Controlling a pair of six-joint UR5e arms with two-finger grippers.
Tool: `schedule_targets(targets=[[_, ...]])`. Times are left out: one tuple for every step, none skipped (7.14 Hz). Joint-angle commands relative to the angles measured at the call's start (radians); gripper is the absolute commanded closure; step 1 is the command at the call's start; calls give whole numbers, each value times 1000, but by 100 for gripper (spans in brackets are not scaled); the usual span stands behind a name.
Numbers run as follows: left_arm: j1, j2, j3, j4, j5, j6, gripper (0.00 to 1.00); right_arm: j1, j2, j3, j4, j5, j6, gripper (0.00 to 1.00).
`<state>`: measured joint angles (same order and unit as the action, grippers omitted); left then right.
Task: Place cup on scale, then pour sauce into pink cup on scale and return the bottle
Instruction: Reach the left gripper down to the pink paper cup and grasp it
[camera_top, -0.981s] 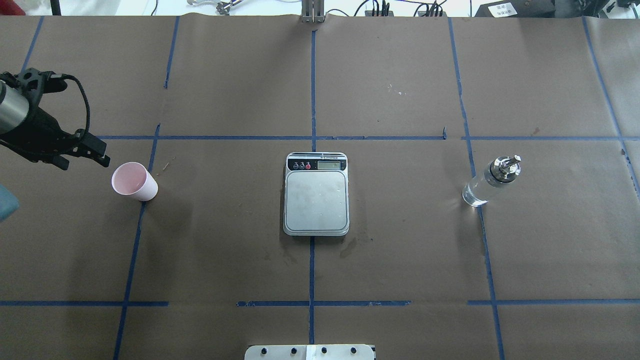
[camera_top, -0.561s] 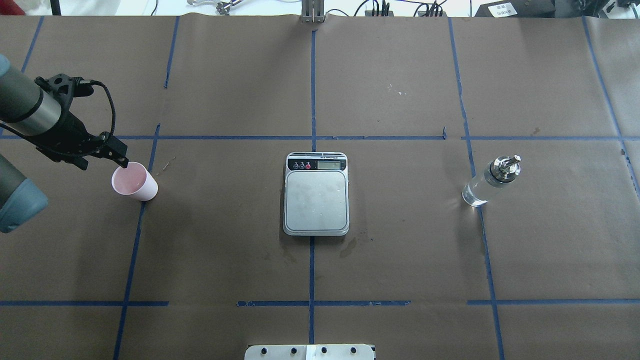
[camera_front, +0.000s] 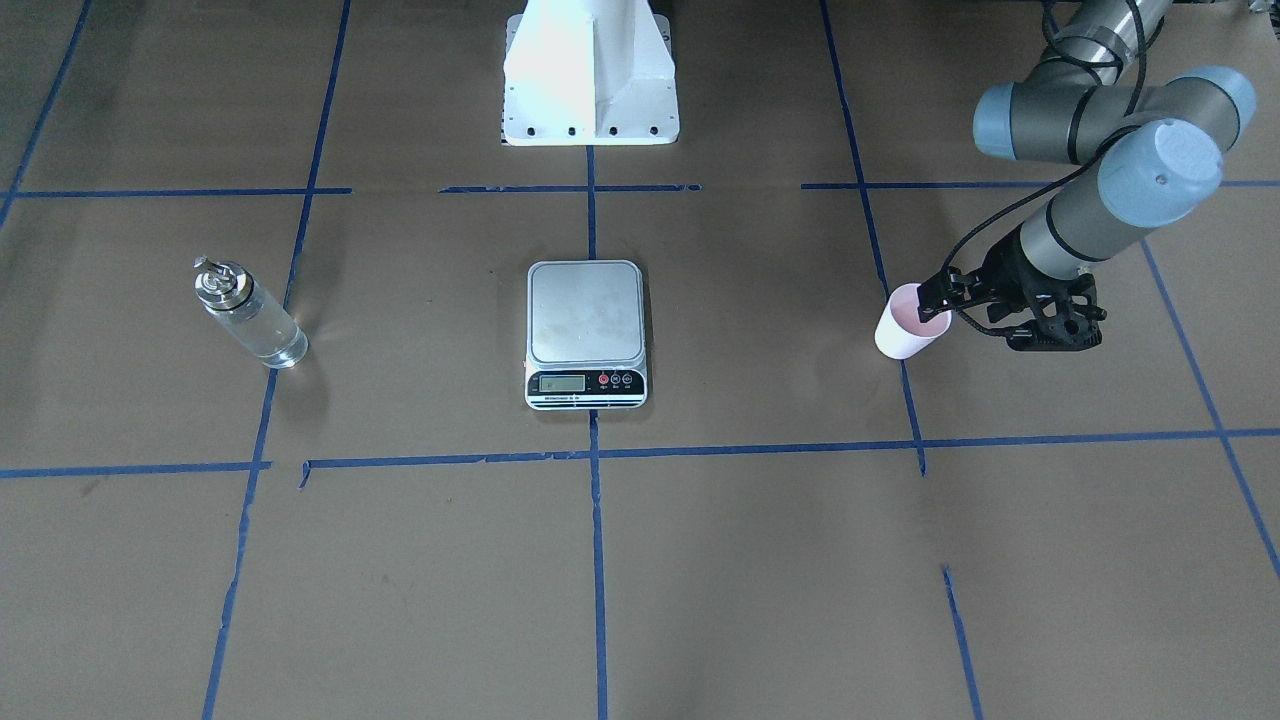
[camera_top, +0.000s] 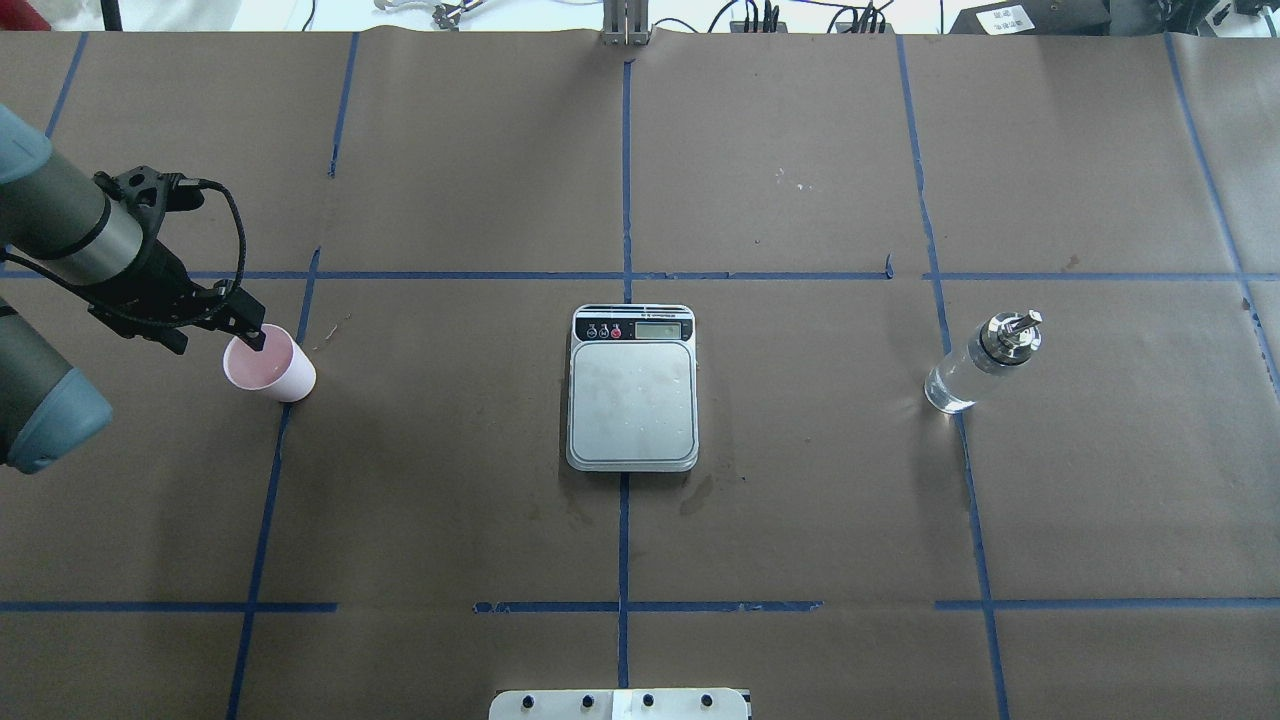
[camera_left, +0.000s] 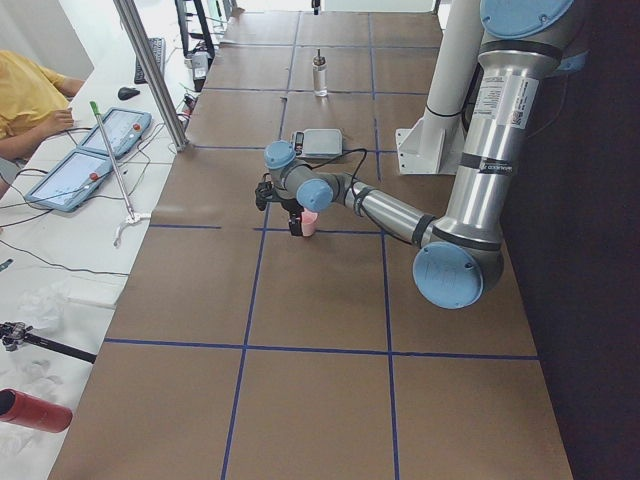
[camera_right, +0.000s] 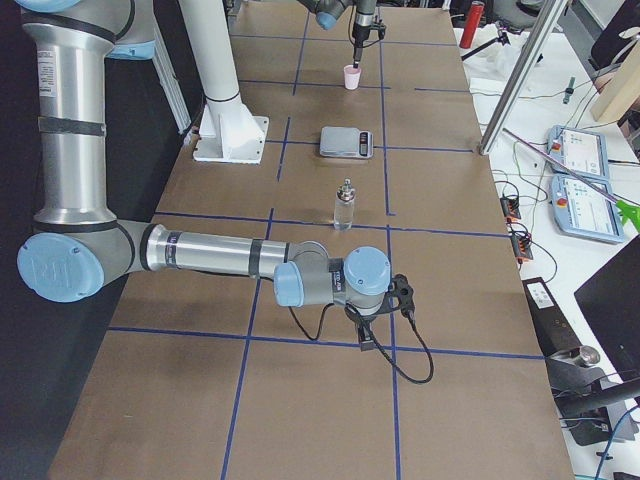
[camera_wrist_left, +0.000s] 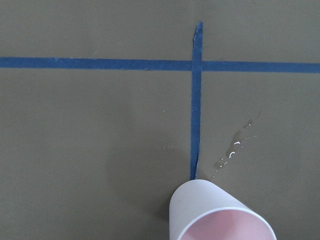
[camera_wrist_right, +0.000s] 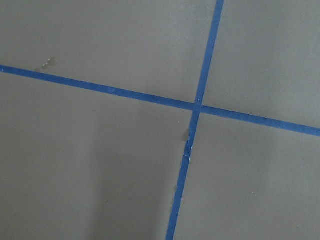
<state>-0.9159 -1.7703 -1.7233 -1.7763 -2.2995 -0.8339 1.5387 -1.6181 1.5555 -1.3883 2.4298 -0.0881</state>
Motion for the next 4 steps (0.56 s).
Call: schedule_targets(targets=[[18,2,5,0,0,-1,20,0,0,0,0,0,1,0],[23,2,5,0,0,-1,37,1,0,0,-2,0,1,0],[29,2,7,2,0,-1,58,0,0,0,-2,0,1,0],[32,0,7,2,0,-1,91,0,-2,0,-2,0,-1,0]])
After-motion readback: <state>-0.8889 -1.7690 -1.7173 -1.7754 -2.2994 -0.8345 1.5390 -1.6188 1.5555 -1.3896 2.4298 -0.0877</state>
